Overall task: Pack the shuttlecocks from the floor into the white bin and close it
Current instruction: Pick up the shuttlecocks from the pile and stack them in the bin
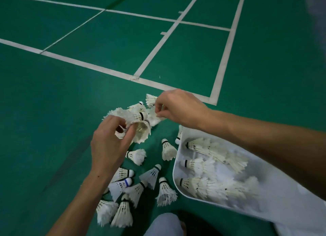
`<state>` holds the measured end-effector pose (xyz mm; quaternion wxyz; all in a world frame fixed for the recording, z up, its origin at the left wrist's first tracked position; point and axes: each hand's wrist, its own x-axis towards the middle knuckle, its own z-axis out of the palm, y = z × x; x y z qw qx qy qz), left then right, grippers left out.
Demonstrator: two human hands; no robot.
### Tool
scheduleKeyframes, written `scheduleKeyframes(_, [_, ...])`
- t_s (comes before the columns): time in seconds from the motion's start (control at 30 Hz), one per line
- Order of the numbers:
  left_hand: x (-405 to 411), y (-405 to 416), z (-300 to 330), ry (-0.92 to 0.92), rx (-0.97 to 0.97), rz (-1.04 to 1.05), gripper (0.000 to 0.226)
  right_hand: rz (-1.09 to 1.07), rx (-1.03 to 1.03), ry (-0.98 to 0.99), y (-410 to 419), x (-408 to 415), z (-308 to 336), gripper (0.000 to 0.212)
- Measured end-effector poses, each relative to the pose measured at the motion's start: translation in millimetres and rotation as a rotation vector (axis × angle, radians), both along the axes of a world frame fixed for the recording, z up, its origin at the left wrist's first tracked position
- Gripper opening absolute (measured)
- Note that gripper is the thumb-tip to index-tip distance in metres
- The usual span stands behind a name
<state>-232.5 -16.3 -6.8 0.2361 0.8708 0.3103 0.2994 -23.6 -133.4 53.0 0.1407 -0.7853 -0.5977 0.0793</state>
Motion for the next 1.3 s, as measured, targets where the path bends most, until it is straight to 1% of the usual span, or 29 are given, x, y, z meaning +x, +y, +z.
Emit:
scheduleKeyframes(0.13, [1.7, -14.9, 21.5, -0.075, -0.019, -0.037, 0.037, -0.101, 0.136, 0.004, -59.8, -2.8, 25.4, 0.011])
scheduleKeyframes(0.33, [15.5, -49.7, 40.4, -0.112, -0.021, -0.204, 0.037, -0.310, 0.253, -0.022, -159.8, -9.0, 33.7, 0.012])
scheduleKeyframes(0.47, [29.7, -81.4, 45.7, -0.117, -0.035, -0.332, 0.040, -0.529, 0.165, 0.039, -218.1, -24.7, 15.6, 0.013])
scheduleKeyframes(0.6, [38.6, -107.7, 47.3, -0.060, -0.017, -0.450, 0.041, -0.783, 0.111, 0.183, -252.2, -31.1, -19.3, 0.012])
scheduleKeyframes(0.73, [39.0, -118.8, 47.9, 0.011, 0.017, -0.521, 0.036, -0.915, 0.052, 0.297, -255.1, -29.7, -51.3, 0.010])
scheduleKeyframes(0.87, [31.3, -121.7, 49.9, 0.028, 0.039, -0.501, 0.036, -0.940, 0.033, 0.398, -234.6, -27.6, -75.0, 0.009])
scheduleKeyframes(1.1, [31.6, -117.2, 43.8, 0.038, 0.019, -0.470, 0.034, -0.940, -0.037, 0.539, -206.3, -30.6, -102.1, 0.025])
scheduleKeyframes(1.17, [37.0, -118.7, 40.8, 0.029, 0.014, -0.475, 0.031, -0.981, -0.057, 0.636, -203.1, -27.3, -104.6, 0.030])
scheduleKeyframes(1.23, [42.3, -120.6, 37.3, 0.039, 0.005, -0.489, 0.026, -1.039, -0.057, 0.773, -199.4, -23.8, -108.4, 0.033])
scheduleKeyframes(1.3, [47.8, -122.9, 32.8, 0.066, 0.001, -0.510, 0.023, -1.087, -0.078, 0.885, -193.9, -22.9, -111.6, 0.029])
